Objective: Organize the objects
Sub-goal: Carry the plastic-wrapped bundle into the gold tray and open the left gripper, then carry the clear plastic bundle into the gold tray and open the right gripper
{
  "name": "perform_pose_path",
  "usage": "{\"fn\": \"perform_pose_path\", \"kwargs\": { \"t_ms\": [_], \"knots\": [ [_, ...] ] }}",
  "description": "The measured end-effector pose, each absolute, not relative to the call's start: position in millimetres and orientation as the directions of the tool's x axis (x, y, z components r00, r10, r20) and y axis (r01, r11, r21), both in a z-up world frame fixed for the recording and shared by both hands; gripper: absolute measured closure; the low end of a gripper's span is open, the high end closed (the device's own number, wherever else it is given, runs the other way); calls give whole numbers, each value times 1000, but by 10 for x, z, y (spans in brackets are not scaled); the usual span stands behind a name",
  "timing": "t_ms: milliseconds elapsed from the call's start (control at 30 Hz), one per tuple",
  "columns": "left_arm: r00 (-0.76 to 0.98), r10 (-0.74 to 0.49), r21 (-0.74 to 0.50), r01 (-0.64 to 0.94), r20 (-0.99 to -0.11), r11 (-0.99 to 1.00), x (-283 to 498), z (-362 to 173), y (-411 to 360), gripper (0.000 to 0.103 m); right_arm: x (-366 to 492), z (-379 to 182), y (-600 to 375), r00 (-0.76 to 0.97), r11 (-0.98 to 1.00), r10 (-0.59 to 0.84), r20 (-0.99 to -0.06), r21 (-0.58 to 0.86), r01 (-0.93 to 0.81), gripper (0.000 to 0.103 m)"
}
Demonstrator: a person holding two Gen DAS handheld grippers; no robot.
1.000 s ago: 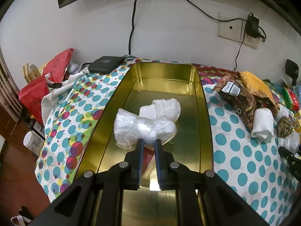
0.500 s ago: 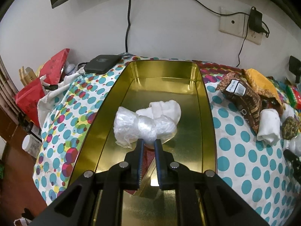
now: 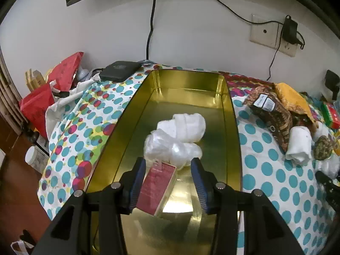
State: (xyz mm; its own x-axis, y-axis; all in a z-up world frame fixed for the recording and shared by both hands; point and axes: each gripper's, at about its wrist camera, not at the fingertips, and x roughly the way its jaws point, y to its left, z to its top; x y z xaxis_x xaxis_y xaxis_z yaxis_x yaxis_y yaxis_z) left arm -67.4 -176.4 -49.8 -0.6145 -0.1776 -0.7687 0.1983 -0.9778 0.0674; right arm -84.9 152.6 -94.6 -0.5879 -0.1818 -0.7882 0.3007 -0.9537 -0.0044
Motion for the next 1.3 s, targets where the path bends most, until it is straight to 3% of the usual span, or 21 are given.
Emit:
{"fn": "perform_pose_path", "kwargs": {
  "t_ms": [500,867,1300],
  "knots": [
    [-646,-173,40,215,-743,-976,-219,-397,-1642,56,-853,-944,1508,-591,-951,-180,-786,-14,308,70],
    [-655,-117,-36,215,-746,-976,2,-395,-1763,56,-643,-811,1346,-668,-910,-218,-711,-98,402,71],
    [-672,-93,-133,277,-735,-951,310,-271,-2253,55,-623,-125,-240,-507,-741,-508,-696,53,670,70]
  ]
}}
